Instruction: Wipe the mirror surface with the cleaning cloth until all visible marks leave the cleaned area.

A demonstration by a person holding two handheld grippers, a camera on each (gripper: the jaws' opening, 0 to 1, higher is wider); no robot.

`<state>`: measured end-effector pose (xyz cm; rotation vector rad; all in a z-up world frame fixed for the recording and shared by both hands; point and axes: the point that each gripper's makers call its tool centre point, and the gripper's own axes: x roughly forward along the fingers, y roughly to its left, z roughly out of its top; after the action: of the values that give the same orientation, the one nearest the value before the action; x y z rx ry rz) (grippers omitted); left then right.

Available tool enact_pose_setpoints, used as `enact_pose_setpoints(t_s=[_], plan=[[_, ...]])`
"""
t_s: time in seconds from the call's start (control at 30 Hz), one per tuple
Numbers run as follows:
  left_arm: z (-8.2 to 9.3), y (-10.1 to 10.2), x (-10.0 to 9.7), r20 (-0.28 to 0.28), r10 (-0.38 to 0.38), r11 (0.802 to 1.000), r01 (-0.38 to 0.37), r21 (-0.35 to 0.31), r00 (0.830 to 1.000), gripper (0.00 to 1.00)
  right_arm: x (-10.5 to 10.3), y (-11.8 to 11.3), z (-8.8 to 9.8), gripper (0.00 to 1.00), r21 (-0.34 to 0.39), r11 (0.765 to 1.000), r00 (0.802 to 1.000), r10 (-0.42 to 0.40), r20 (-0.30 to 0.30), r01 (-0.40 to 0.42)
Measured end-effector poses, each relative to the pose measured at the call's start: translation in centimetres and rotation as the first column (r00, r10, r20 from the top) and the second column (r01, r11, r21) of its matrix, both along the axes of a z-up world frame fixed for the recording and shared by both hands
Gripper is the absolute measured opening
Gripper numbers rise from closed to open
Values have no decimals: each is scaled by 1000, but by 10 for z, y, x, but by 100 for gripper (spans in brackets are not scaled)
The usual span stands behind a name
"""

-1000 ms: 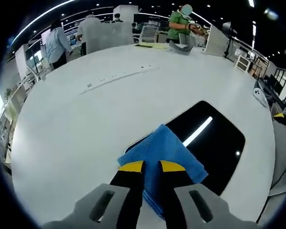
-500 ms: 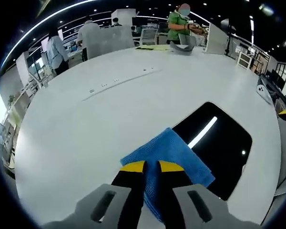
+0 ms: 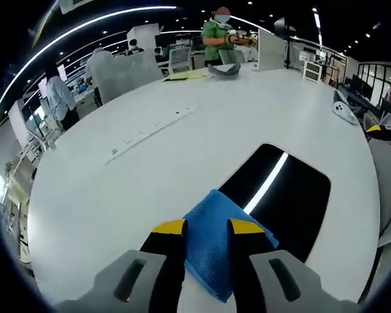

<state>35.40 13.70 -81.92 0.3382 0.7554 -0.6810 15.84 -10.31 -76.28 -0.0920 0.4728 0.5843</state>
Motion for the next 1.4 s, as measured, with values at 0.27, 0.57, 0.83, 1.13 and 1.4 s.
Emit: enact_pose_setpoints(t_s=[0.27, 0.57, 0.83, 1.13, 1.4], plan=[[-2, 3, -4, -1, 25, 1000, -25, -8, 1000, 23, -5, 3, -2, 86, 2, 1000, 1000, 9, -7, -9], [-4, 9, -1, -9, 35, 999, -35, 0, 999, 23, -5, 8, -2, 86, -1, 1000, 1000, 18, -8, -18], [-15, 10, -3, -27, 27, 999, -26, 39, 999, 22, -5, 8, -2, 86, 3, 1000, 1000, 12, -8, -12], [-21, 9, -8, -60, 105, 994, -104, 16, 993, 22, -7, 8, -6, 86, 7, 1000, 1000, 6, -20, -6], [-16, 6, -12, -52, 115, 993, -115, 17, 992, 23, -4, 11, -5, 86, 18, 1000, 1000, -6, -15, 6]])
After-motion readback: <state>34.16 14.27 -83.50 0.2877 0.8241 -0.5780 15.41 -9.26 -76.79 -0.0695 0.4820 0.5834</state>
